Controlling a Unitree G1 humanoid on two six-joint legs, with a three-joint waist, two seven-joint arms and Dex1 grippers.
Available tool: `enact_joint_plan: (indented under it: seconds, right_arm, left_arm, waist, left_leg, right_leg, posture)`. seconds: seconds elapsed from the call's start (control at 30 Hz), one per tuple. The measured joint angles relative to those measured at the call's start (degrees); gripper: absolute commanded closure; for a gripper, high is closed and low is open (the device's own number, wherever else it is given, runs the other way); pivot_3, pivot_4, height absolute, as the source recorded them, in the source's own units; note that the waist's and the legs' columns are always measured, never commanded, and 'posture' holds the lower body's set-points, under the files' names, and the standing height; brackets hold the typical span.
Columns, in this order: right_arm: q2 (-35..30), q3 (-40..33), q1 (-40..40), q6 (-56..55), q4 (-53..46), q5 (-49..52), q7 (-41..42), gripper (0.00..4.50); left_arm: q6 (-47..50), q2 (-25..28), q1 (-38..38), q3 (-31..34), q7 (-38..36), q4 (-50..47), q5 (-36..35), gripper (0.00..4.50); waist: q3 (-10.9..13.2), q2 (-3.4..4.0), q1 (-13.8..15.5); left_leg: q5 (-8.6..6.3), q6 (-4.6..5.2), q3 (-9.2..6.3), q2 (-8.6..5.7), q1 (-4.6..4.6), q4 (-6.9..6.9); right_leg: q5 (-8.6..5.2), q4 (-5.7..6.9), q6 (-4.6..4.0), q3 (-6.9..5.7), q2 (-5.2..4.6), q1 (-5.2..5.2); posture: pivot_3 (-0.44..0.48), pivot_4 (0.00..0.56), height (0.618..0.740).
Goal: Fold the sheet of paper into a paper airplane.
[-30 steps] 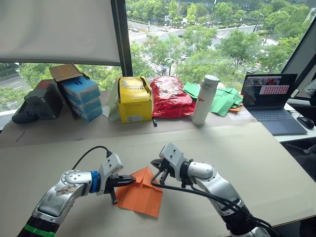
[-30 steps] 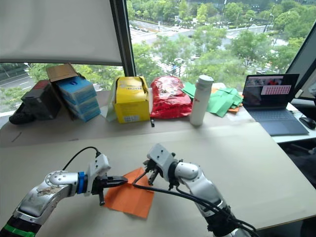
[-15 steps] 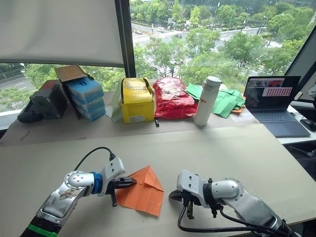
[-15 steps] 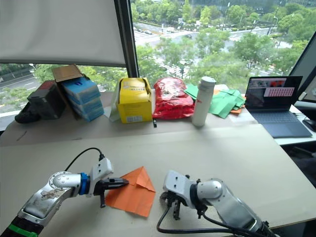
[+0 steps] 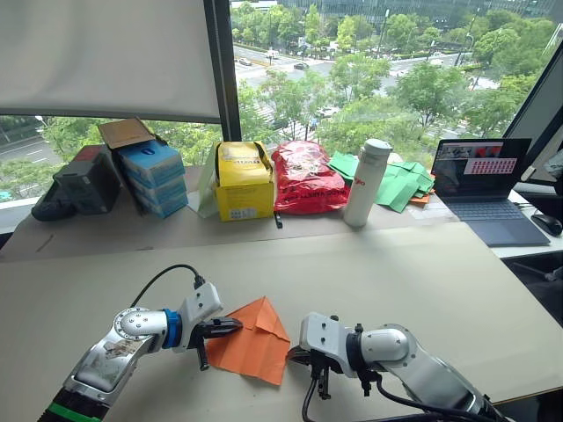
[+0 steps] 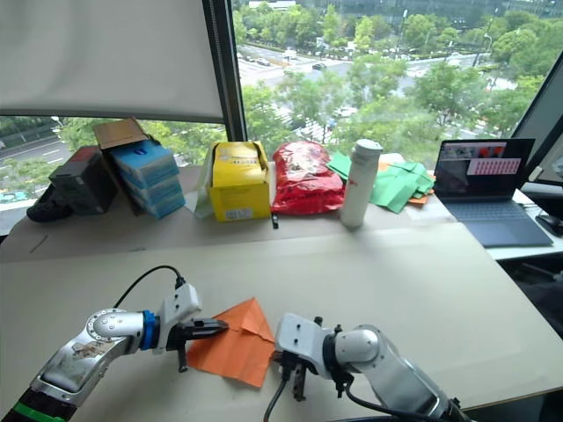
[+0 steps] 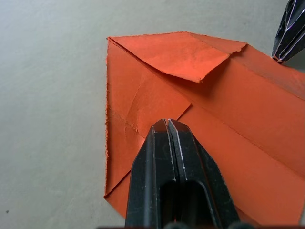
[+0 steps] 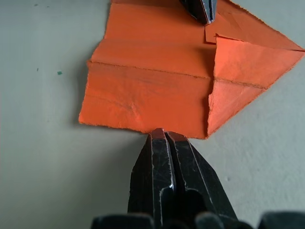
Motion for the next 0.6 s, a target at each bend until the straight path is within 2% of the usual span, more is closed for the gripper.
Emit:
enact_joint_plan:
  seconds: [0.13, 0.3, 0.47, 0.6]
  right_arm:
    - [-2.4, -2.8, 0.7, 2.5, -8.4, 9.2, 6.0, 4.50]
    - [0.0, 3.3, -0.9, 2.0, -9.7, 9.1, 6.0, 4.50]
    - [3.4, 13.1, -3.7, -0.6, -7.1, 0.2, 1.5, 4.50]
    - [4.9, 17.8, -4.5, -0.9, -3.0, -7.0, -2.8, 4.50]
  left_arm:
    - [0.2, 0.0, -0.2, 0.0, -0.3, 0.1, 0.0, 4.46]
    - [0.7, 0.4, -0.1, -0.1, -0.5, -0.5, 0.0, 4.46]
    - [2.4, 2.0, 0.2, 0.0, -1.2, -2.0, -0.1, 4.46]
    - [3.2, 2.8, 0.1, 0.1, -1.6, -2.4, -0.1, 4.46]
  waist:
    - [0.0, 0.01, 0.0]
    - [0.0, 0.01, 0.0]
    - [0.0, 0.01, 0.0]
    - [0.0, 0.01, 0.0]
  left_leg:
    - [-0.05, 0.04, -0.01, 0.00, -0.02, 0.01]
    - [-0.04, 0.03, -0.01, 0.00, -0.02, 0.02]
    - [-0.03, 0.00, 0.00, 0.00, -0.02, 0.02]
    - [-0.03, -0.01, 0.01, -0.03, -0.02, 0.03]
  right_leg:
    - [-0.01, -0.05, 0.01, 0.01, -0.01, 0.01]
    - [-0.03, -0.04, 0.05, 0.00, -0.01, 0.00]
    - [-0.03, 0.00, 0.05, -0.03, 0.00, -0.05]
    - [-0.03, 0.01, 0.04, -0.05, 0.00, -0.06]
  posture:
    - [0.000, 0.150, 0.740]
    - [0.000, 0.150, 0.740]
    - [0.000, 0.150, 0.740]
    - [0.000, 0.150, 0.740]
